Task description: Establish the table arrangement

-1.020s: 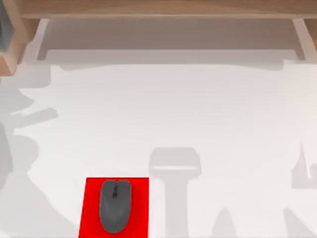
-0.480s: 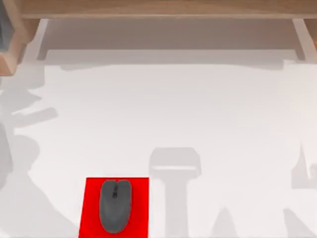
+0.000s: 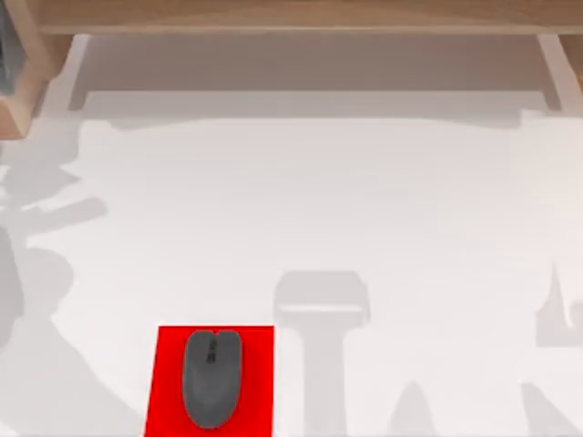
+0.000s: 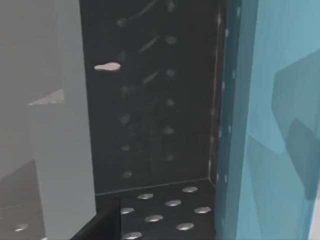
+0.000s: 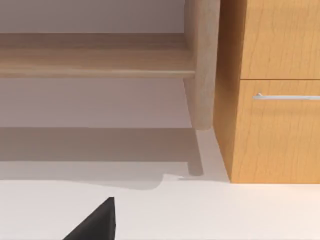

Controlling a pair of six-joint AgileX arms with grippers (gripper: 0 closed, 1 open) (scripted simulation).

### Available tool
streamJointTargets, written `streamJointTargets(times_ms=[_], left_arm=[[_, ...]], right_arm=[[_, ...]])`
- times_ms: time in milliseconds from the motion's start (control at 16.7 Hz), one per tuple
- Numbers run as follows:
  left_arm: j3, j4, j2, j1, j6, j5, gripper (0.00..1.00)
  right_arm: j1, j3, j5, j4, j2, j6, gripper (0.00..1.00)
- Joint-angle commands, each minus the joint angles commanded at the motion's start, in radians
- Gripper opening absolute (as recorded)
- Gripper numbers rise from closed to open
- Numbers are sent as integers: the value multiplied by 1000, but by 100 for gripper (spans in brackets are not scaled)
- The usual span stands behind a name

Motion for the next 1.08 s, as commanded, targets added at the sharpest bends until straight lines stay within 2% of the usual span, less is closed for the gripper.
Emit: streamJointTargets(times_ms=[180,420,540,660,900,1080], left_arm=[[-53,4,-59,47,42,-28,100],[-136,10,-166,194,124,-132,100],[-158,31,-181,224,144,-140,100],[-166,49,-169,212,132,-105,100],[-170,55,-143,97,51,33,100],[-191,46,-130,70,23,65,100]], right_arm=[[0,0,0,0,0,0,100],[0,0,0,0,0,0,100],[0,0,0,0,0,0,100],[0,0,0,0,0,0,100],[0,0,0,0,0,0,100],[0,0,0,0,0,0,100]])
